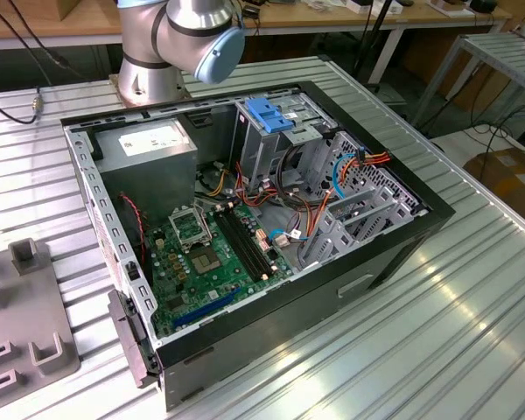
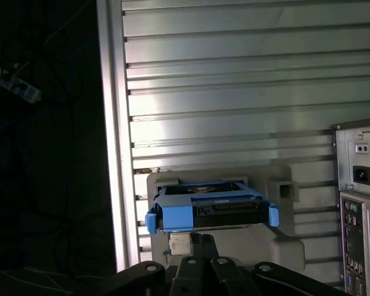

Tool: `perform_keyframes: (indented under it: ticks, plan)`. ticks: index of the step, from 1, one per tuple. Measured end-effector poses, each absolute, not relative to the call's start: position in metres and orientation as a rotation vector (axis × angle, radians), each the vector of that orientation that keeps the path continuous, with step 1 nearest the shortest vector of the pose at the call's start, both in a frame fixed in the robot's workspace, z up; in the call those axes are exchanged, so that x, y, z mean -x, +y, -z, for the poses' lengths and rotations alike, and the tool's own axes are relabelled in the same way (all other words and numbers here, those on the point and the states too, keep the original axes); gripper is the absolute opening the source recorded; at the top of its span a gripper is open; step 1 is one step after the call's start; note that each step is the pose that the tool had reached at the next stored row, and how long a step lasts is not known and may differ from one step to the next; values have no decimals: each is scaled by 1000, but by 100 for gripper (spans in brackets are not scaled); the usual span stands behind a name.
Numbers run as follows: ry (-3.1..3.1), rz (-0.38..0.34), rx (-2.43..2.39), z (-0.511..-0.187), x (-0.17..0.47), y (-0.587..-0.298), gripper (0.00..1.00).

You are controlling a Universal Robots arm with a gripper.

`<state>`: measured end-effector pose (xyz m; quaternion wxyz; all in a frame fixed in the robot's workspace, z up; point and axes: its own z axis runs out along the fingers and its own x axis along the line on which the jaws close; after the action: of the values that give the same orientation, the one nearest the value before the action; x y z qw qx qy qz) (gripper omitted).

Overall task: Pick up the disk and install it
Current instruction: 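Pick up the disk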

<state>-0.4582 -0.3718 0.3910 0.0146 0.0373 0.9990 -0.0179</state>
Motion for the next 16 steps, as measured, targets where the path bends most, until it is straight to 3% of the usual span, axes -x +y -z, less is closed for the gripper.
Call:
perform_keyframes:
  ticks: [16]
  plan:
    - [3111, 55, -63, -391, 459, -372, 10]
